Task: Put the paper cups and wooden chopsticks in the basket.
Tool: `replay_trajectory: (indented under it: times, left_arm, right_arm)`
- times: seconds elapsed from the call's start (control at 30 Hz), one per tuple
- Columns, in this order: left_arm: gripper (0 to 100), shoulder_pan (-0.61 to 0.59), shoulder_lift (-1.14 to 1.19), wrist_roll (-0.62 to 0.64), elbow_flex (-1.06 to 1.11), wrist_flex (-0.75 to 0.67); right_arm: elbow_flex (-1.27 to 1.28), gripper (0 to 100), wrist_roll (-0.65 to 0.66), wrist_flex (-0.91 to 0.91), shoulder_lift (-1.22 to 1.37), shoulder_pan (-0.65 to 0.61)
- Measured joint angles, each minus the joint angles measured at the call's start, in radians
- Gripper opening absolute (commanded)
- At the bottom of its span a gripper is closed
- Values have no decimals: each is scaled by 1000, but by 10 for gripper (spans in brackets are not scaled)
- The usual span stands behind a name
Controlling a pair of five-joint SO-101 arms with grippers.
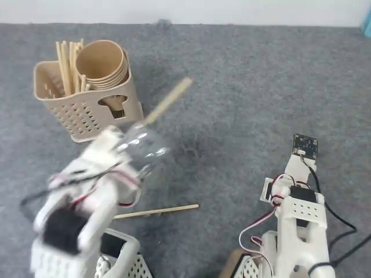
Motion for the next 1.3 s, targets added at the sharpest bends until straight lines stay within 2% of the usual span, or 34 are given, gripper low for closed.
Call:
replay_trajectory:
  times: [0.17,0.3,0.37,0.47,0.63,0.7,0.9,1.07,1.3]
  left_arm:
    - [14,-157,-110,0,26,-238]
    - [14,-293,-175,6,126,-523]
    - [13,-358,-203,64,190,-683]
    - [13,-479,-212,242,288,-921]
    - [13,-680,-218,675,381,-1191]
    - [13,-694,-222,775,397,-1246]
    - [13,-664,-138,783,404,-1364]
    - [13,-666,126,783,324,-1436]
    - [14,-666,535,783,192,-1452]
  right_arm:
    - [0,251,0,0,0,0]
    - [0,251,0,0,0,0]
    - [0,251,0,0,0,0]
    - [0,251,0,0,0,0]
    - [0,251,0,0,0,0]
    - [0,251,0,0,0,0]
    - [0,251,0,0,0,0]
    - [0,251,0,0,0,0]
    - [0,251,0,0,0,0]
